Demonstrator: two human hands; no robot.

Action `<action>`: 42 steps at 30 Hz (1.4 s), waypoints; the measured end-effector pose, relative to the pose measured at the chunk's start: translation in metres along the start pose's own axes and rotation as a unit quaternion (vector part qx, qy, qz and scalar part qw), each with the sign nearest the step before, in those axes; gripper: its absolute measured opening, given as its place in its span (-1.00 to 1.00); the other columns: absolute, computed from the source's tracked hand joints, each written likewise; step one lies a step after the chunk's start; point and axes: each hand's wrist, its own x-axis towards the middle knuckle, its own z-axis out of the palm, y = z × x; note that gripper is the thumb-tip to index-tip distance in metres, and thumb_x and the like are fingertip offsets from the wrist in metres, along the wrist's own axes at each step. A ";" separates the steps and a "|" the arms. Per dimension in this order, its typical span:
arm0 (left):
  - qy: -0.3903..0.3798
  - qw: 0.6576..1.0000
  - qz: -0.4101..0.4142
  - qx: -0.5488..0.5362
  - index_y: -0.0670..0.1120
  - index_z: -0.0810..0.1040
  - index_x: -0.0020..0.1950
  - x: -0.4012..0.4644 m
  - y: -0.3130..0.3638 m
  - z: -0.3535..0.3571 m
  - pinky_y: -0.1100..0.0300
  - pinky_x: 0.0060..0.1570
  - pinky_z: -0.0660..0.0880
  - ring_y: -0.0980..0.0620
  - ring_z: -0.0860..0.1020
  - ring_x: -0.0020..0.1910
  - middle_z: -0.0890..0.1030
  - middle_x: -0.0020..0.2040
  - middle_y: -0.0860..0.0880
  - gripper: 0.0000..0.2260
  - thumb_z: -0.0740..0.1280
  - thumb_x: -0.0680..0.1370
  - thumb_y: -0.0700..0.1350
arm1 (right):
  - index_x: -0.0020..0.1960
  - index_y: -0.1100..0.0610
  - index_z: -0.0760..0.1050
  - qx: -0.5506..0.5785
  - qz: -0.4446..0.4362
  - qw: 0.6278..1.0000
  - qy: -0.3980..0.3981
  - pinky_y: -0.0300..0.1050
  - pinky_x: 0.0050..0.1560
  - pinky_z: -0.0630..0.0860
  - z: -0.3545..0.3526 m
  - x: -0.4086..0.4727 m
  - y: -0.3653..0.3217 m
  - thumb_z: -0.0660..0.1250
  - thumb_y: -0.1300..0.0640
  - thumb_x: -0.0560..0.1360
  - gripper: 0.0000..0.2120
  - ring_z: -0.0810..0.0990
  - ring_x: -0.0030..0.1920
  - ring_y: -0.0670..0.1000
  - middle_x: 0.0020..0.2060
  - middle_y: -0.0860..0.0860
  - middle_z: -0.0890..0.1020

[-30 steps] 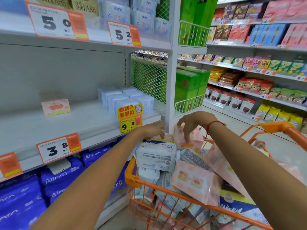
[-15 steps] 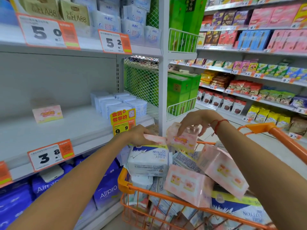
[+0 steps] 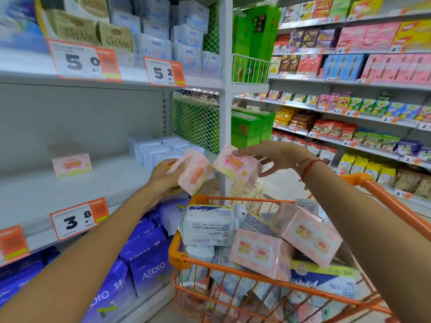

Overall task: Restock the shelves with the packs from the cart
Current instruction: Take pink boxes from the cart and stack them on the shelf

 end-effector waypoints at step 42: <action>0.172 0.952 -0.093 0.236 -0.15 0.43 0.38 0.025 -0.055 -0.362 0.29 0.02 0.37 0.01 0.48 0.09 0.52 0.12 -0.05 -0.28 0.60 0.25 -0.29 | 0.34 -0.14 0.43 -0.258 -0.472 0.843 -0.027 -0.07 0.36 0.28 0.341 0.215 -0.197 0.43 -0.06 0.42 -0.50 0.30 0.35 0.01 0.31 -0.01 0.38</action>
